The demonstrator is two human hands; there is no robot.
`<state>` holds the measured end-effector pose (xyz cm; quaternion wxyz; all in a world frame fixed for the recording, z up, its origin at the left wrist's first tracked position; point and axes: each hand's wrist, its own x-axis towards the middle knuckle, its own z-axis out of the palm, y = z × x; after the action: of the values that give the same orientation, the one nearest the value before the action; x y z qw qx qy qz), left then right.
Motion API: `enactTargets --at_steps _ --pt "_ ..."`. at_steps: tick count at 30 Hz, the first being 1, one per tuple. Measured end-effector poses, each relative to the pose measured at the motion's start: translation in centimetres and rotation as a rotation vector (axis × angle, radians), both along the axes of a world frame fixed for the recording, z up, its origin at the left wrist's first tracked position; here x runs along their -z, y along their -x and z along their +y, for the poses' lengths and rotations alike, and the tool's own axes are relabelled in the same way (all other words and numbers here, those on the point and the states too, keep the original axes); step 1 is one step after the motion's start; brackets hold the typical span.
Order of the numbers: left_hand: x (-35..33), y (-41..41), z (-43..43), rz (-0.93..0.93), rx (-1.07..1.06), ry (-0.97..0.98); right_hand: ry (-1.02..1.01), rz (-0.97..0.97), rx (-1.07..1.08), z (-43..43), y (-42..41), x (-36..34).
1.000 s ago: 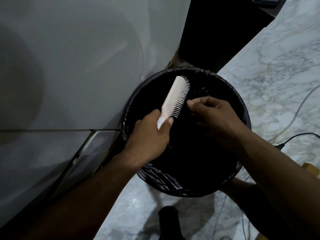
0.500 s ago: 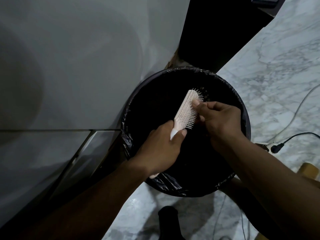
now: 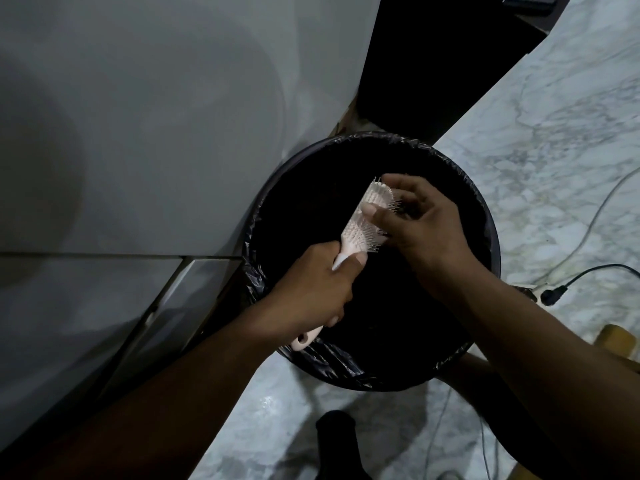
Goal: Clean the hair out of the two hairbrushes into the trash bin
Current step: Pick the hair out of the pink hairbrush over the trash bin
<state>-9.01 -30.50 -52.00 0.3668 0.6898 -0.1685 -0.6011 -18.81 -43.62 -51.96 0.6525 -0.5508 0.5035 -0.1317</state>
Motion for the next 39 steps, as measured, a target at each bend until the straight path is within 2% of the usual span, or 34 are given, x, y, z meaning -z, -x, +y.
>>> enactTargets --at_steps 6,10,12,14,16,19,24,28,31,35,39 --pt "-0.8 -0.1 0.1 0.064 0.064 0.053 0.254 0.116 0.055 -0.9 0.6 1.0" --pt "-0.9 -0.2 0.2 0.061 0.102 0.036 0.350 0.165 0.052 -0.7 0.8 1.2" --pt "-0.8 -0.4 0.2 0.059 0.112 0.028 0.231 0.137 0.086 -1.0 0.9 0.9" --pt "-0.8 -0.6 0.2 0.063 0.118 0.007 -0.084 0.023 0.172 -1.2 0.7 0.3" --pt "-0.8 -0.7 0.3 0.074 0.112 -0.008 -0.308 -0.036 0.252 -1.5 0.6 0.1" --pt "-0.8 -0.7 0.2 0.061 0.085 -0.026 -0.387 -0.077 0.284 -1.7 0.4 -0.1" --pt "-0.8 -0.8 0.0 0.087 0.009 -0.059 -0.036 -0.032 -0.116 -0.6 0.5 0.1" --pt "-1.0 -0.4 0.2 0.063 0.054 -0.036 0.209 0.096 -0.136 -1.0 0.8 0.6" --pt "-1.0 -0.3 0.2 0.042 0.077 0.002 0.318 0.148 -0.111 -1.1 0.9 1.0" --pt "-1.1 -0.2 0.2 0.047 0.098 0.009 0.342 0.173 -0.060 -1.1 1.0 1.4" --pt "-0.9 -0.3 0.3 0.038 0.124 0.002 0.144 0.125 0.051 -1.0 0.8 0.5"
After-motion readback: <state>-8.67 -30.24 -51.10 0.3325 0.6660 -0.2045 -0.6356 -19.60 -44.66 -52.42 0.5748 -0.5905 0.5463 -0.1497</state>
